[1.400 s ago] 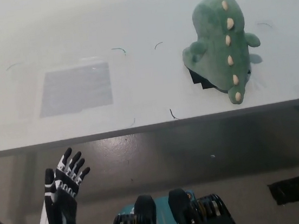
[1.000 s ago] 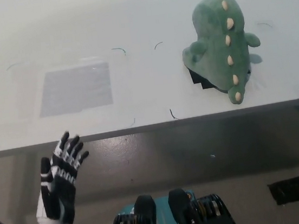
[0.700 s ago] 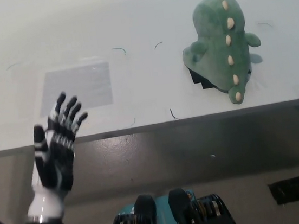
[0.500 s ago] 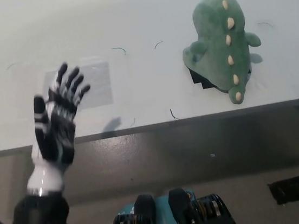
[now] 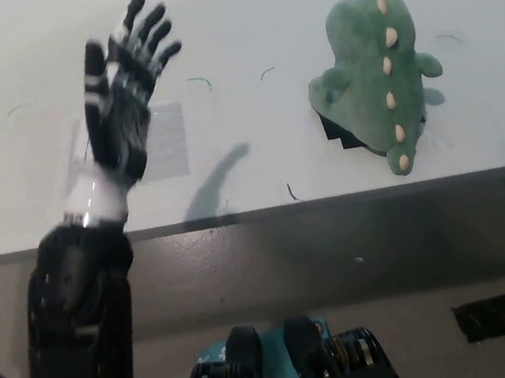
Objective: Use both hands to pick up a dinasour on the right side and move it to the left side
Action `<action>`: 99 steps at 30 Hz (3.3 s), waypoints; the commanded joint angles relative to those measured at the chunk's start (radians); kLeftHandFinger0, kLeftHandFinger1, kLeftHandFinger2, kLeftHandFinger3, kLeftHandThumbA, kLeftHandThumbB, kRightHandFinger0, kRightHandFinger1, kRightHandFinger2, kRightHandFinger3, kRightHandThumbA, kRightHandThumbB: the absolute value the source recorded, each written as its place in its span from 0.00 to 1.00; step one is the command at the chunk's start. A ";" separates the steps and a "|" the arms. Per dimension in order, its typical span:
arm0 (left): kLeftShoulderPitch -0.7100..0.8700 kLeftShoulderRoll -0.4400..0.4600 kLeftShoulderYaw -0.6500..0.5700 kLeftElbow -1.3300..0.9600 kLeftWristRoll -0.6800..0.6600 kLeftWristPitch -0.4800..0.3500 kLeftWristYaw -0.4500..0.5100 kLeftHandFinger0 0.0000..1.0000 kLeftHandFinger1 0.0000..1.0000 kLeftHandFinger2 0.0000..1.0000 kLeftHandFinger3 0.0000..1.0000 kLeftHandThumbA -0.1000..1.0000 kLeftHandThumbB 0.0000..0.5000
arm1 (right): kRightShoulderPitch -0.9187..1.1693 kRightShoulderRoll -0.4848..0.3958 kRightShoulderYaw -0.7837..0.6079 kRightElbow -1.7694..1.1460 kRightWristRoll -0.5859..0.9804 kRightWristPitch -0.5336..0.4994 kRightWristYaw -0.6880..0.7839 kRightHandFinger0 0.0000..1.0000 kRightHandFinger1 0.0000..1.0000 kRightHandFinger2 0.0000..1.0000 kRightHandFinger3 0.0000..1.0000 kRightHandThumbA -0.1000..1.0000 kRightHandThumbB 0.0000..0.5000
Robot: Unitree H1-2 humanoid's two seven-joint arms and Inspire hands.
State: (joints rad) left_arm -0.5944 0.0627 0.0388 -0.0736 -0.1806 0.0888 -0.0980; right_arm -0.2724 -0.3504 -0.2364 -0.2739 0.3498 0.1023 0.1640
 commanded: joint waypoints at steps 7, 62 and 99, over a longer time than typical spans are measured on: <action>-0.205 -0.002 0.017 0.222 -0.006 -0.059 -0.006 1.00 1.00 1.00 1.00 1.00 0.79 | -0.181 -0.034 0.016 0.028 -0.024 0.096 -0.020 1.00 1.00 1.00 1.00 1.00 0.48; -0.706 -0.087 0.053 1.259 0.028 -0.158 -0.010 1.00 1.00 1.00 1.00 1.00 0.81 | -0.783 -0.008 0.125 1.231 -0.153 -0.227 0.050 1.00 1.00 1.00 1.00 1.00 0.54; -0.663 -0.095 -0.032 1.458 0.125 -0.171 0.073 1.00 1.00 1.00 1.00 1.00 0.77 | -0.886 0.041 0.110 1.571 -0.181 -0.266 0.015 1.00 1.00 1.00 1.00 1.00 0.57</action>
State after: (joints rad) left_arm -1.2287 -0.0365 0.0237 1.3797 -0.0887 -0.0585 -0.0460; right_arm -1.1004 -0.3070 -0.1182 1.2923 0.1698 -0.1064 0.1898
